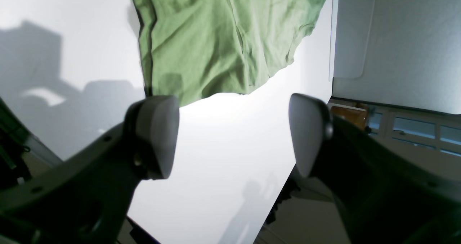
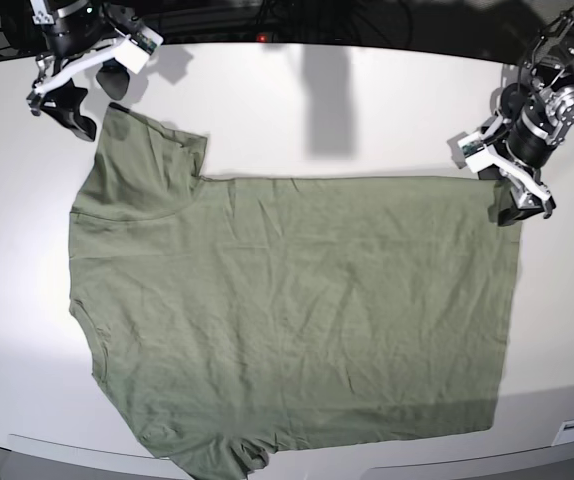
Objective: Fold the T-shirt properly
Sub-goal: 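Pinch the shirt's shoulder edges with both grippers, then close both grippers firmly on the shoulder edges and lift slightly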
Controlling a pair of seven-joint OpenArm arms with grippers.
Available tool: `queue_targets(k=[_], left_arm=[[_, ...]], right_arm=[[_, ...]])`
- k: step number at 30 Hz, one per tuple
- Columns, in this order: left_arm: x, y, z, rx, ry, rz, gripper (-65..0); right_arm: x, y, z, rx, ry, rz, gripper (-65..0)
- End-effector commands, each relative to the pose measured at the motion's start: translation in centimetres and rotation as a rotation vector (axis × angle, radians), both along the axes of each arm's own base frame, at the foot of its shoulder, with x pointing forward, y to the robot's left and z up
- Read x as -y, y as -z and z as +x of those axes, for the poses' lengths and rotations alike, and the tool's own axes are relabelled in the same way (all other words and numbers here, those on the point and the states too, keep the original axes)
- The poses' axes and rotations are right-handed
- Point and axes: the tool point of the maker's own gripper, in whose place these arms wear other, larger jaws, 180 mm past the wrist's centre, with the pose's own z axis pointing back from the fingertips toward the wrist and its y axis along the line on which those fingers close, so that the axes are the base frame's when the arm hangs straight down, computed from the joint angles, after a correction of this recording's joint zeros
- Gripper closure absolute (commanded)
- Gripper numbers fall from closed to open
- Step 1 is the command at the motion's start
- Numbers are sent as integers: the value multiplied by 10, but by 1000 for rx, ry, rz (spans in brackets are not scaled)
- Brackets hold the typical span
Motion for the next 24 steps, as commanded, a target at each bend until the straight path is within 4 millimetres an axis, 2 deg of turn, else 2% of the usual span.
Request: queue_targets(k=[1,4,8,10,18,21,24], left_arm=[[-14,6,-3,-31,-22,37,-446],[-22,17,-10,-61,-19,40,-432],[-32,27,-16,-89,-27,54,-348],[-39,30,-19,-99,-47,74,-327],[-42,30,-19,-102,-59,86,-327],[-42,30,-19,-102,-59,86,-309],[-42,30,-19,-102,-59,86,-227]], right_arm=[[-2,-9,4,36,-9,4,-468],[-2,-9,4,35,-8,4,-468],[-2,-9,4,35,-9,4,-468],[-2,-9,4,35,-8,4,-468],[-2,-9,4,35,-9,5,-468],[-2,-9,4,36,-9,5,-468],[-2,-9,4,35,-9,5,-468]])
